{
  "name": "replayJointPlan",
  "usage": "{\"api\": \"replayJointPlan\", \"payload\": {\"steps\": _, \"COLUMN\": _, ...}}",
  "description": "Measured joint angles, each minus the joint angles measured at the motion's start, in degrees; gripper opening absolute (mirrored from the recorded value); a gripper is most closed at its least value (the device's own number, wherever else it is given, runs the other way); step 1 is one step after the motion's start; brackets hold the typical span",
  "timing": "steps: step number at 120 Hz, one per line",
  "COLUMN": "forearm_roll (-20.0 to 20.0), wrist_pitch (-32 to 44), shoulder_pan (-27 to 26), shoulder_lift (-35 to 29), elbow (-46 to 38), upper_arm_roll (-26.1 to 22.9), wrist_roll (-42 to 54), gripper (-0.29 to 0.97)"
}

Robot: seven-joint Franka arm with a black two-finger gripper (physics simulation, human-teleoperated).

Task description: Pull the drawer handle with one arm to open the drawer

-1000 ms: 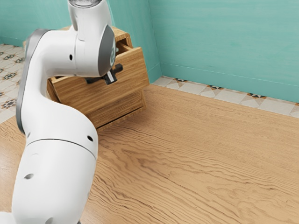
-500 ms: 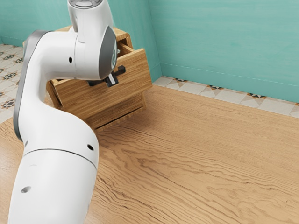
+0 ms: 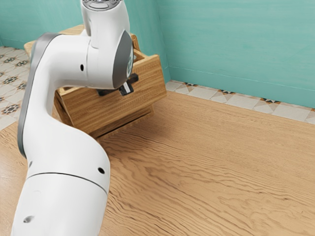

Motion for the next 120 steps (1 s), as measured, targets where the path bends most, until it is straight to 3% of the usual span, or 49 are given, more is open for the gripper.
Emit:
{"api": "replayJointPlan", "payload": {"steps": 109, "forearm_roll": 0.08, "wrist_pitch": -2.31, "shoulder_pan": -5.82, "shoulder_lift": -1.38, "elbow": -1.66, "upper_arm_roll": 2.80, "wrist_roll": -2.70, "gripper": 0.08}}
{"api": "replayJointPlan", "payload": {"steps": 120, "forearm_roll": 0.11, "wrist_pitch": -2.37, "shoulder_pan": -6.24, "shoulder_lift": -1.22, "elbow": 0.25, "upper_arm_roll": 3.46, "wrist_roll": -2.95, "gripper": 0.13}}
